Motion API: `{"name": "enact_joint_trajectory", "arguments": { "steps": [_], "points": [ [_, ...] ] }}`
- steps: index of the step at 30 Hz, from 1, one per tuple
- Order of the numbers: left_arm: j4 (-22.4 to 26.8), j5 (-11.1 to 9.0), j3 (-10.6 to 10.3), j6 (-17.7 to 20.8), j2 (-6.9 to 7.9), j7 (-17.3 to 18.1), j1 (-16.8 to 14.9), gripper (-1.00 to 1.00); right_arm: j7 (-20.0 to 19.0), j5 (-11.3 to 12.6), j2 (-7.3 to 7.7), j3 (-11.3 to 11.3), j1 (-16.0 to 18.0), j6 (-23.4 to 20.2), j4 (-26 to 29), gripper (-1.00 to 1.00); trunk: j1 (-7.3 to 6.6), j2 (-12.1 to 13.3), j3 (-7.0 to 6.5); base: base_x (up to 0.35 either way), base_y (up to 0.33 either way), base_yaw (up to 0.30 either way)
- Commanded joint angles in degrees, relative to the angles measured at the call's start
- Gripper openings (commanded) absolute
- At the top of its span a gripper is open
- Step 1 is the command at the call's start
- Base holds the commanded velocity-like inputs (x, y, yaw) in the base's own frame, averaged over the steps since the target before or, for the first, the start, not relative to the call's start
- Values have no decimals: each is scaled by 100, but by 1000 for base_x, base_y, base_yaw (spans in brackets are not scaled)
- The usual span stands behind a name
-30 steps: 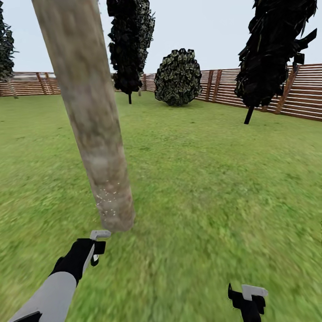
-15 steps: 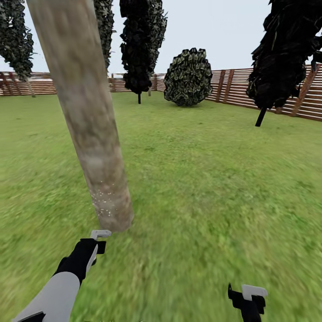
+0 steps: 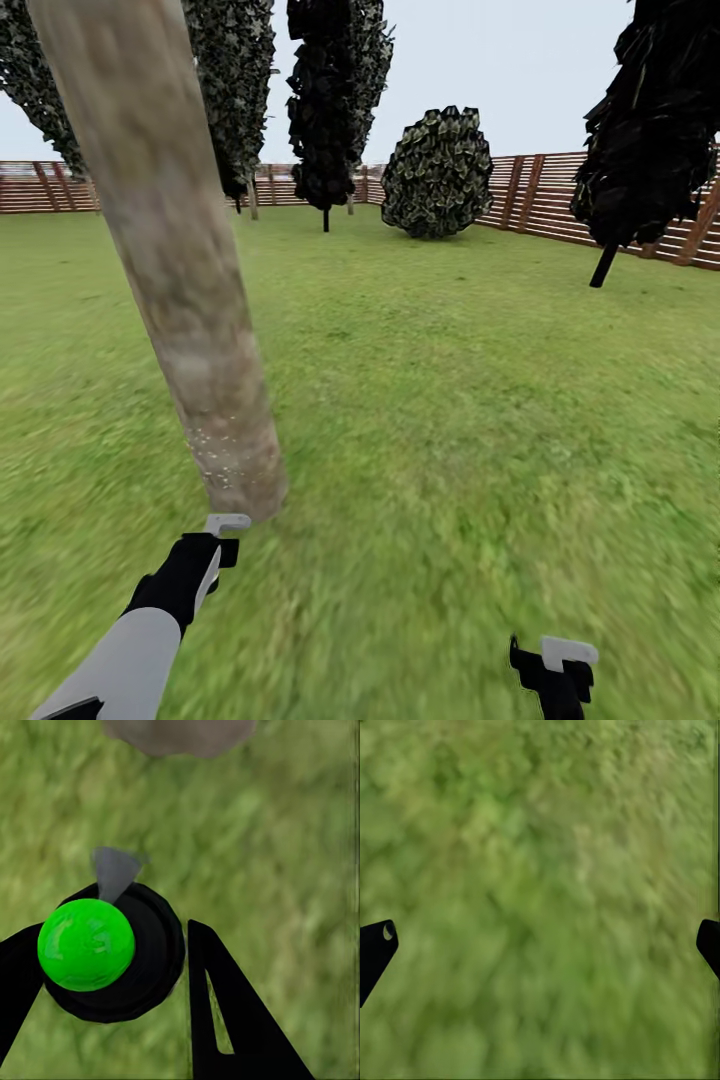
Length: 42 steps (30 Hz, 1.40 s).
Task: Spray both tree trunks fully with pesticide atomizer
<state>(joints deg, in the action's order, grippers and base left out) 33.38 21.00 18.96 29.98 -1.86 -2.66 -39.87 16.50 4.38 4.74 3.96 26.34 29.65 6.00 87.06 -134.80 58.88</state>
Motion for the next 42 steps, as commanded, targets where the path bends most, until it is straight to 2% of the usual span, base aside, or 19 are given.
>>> {"name": "enact_joint_trajectory", "arguments": {
  "steps": [1,10,18,36,42],
  "points": [
    [11,1,26,25,-7,-6,-4,-100,11,46,1,44,3,14,-3,100,0,-2,5,117,-269,0],
    [11,1,27,23,-8,-27,-4,-100,11,46,-1,44,3,14,-3,100,0,-2,5,59,-270,26],
    [16,1,51,25,0,-41,-4,-100,11,46,-7,44,3,14,-3,100,0,-2,5,28,-271,257],
    [30,-6,65,24,2,-50,-4,-100,11,46,-6,45,3,14,-3,100,0,-2,5,143,-256,276],
    [28,-7,64,25,1,-50,-4,-100,11,43,0,44,3,15,-8,100,0,-2,5,7,-273,47]
  ]
}}
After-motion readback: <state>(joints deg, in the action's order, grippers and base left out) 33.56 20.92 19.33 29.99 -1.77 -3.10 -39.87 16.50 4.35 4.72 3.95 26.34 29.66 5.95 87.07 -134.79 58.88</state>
